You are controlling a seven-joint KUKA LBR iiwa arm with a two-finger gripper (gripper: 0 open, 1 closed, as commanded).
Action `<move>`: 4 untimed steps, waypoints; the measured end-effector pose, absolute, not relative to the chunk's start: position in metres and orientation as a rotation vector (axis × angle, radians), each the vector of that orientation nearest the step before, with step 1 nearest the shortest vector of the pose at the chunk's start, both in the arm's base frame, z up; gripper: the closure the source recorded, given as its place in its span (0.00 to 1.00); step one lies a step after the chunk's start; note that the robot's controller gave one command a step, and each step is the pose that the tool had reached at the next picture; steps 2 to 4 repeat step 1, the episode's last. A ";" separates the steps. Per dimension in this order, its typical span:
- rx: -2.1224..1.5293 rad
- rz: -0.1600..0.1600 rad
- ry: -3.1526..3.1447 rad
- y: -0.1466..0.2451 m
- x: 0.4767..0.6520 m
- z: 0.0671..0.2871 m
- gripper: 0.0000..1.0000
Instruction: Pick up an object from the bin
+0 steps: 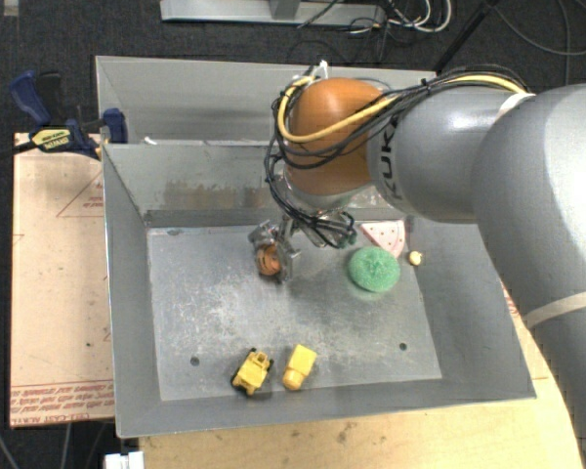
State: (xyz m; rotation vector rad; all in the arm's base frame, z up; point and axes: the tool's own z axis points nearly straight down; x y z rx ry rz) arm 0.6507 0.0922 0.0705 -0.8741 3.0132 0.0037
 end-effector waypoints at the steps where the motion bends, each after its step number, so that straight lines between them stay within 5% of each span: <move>1: -0.872 0.001 3.015 0.107 0.649 0.270 1.00; 4: -0.872 0.001 3.015 0.107 0.649 0.270 1.00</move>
Offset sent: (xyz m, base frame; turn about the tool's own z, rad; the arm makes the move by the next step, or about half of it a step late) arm 0.0000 0.0000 0.0000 0.0000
